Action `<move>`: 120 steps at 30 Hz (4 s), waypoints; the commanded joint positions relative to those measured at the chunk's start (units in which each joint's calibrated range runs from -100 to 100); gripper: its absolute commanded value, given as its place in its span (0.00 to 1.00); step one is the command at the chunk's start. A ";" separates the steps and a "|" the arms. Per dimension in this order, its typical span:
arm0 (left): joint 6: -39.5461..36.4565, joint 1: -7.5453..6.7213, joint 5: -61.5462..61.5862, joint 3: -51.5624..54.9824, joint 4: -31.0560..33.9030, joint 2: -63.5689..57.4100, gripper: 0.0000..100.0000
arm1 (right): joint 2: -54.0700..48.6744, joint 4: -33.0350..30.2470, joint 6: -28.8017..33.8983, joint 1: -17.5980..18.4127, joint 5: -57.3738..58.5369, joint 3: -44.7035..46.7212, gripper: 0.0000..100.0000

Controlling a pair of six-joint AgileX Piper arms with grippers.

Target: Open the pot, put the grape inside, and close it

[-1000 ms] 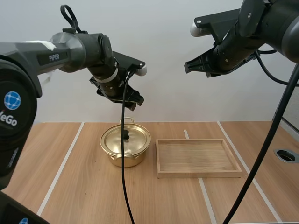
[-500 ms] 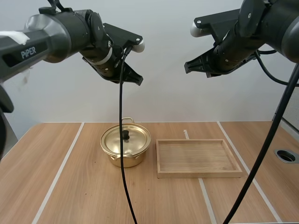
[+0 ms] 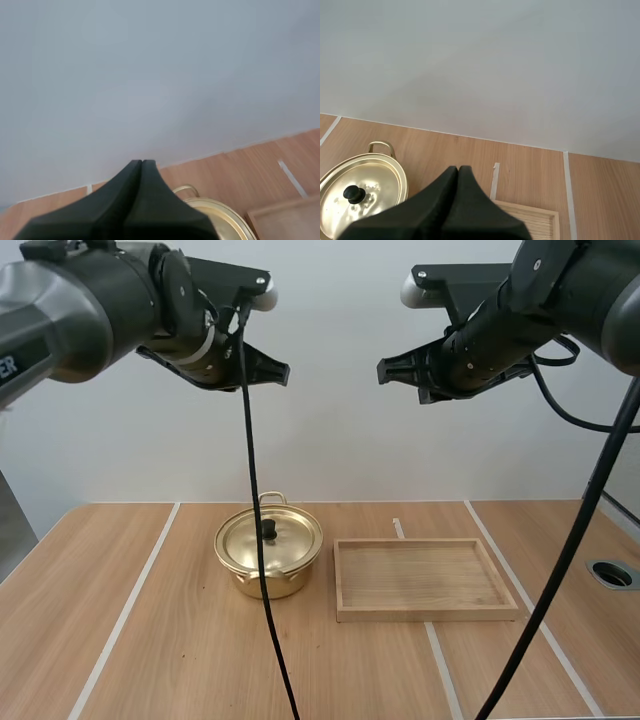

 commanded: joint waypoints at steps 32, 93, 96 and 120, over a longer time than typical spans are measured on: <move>-5.55 4.12 -26.26 59.62 4.62 -41.92 0.00 | -35.82 -9.91 -0.26 -0.21 -35.64 53.13 0.00; -6.03 5.42 -28.22 76.69 1.24 -66.90 0.00 | -63.34 -5.21 -0.08 -0.12 -44.41 79.98 0.00; -6.03 5.42 -28.78 76.69 1.24 -66.90 0.00 | -63.34 -3.86 0.06 -0.12 -44.07 79.98 0.00; -6.03 5.59 -30.92 76.69 1.24 -71.41 0.00 | -63.34 -3.04 0.06 0.95 -43.63 79.98 0.00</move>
